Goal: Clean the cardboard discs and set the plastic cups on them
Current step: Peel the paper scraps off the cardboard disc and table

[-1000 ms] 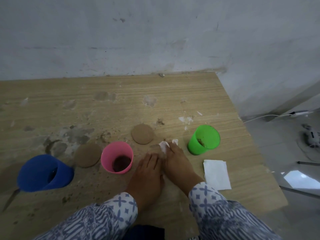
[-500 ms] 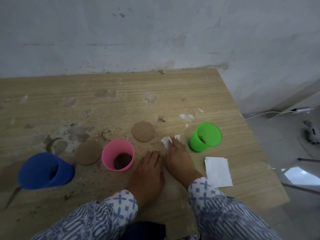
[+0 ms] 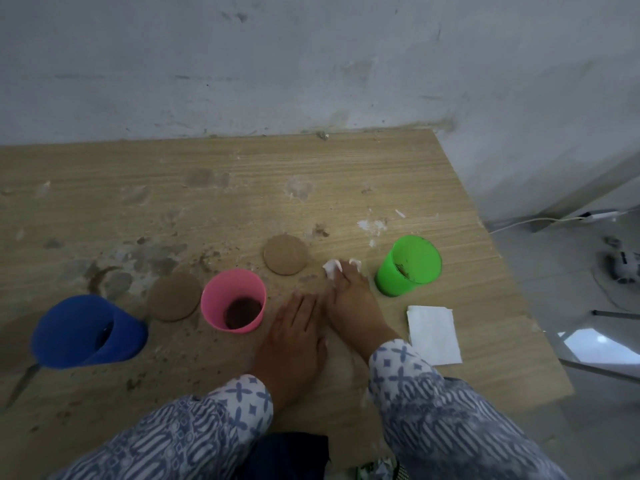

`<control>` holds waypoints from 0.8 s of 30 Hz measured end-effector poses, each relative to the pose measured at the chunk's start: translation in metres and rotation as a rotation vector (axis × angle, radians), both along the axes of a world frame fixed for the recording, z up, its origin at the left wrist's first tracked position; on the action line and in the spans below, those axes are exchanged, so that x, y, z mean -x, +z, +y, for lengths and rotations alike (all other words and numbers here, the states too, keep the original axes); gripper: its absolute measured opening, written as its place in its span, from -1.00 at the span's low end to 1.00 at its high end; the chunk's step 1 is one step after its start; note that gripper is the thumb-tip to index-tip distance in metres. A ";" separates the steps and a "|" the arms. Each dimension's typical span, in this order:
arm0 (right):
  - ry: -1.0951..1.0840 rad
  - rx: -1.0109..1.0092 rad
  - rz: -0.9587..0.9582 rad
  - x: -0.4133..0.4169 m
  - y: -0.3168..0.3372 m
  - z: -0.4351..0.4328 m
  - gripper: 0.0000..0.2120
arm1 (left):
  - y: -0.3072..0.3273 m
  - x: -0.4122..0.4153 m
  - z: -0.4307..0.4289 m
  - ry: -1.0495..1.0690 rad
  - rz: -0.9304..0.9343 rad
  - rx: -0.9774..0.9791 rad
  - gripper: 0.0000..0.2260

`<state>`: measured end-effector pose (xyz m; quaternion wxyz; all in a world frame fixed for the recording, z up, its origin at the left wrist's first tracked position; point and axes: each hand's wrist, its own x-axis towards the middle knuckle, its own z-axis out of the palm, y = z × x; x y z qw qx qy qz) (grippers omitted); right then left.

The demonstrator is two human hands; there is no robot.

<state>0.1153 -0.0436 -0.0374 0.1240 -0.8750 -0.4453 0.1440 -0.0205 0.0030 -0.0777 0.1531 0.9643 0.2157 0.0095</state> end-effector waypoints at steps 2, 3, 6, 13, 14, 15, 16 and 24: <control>0.056 0.034 -0.012 -0.004 -0.003 0.009 -0.56 | 0.000 0.000 0.001 -0.002 -0.004 0.003 -0.47; 0.122 0.063 -0.014 -0.005 -0.008 0.007 -0.54 | 0.000 0.000 0.001 -0.004 -0.010 -0.005 -0.47; 0.260 0.024 -0.144 -0.002 -0.015 -0.014 -0.60 | -0.001 0.001 0.001 -0.009 -0.012 -0.020 -0.48; 0.132 0.027 -0.138 -0.007 -0.007 -0.003 -0.62 | -0.004 0.001 0.001 -0.007 -0.021 -0.048 -0.47; 0.124 0.035 -0.115 -0.007 -0.008 0.002 -0.64 | -0.004 0.001 0.001 -0.007 -0.028 -0.048 -0.47; 0.152 0.062 -0.099 -0.006 -0.006 0.006 -0.65 | -0.004 0.001 0.001 -0.007 -0.035 -0.045 -0.47; 0.188 0.068 -0.110 -0.004 -0.008 0.005 -0.64 | -0.004 0.001 0.001 -0.009 -0.039 -0.039 -0.48; 0.071 -0.040 -0.041 -0.004 -0.012 -0.025 -0.55 | -0.003 0.002 0.004 -0.006 -0.015 -0.034 -0.46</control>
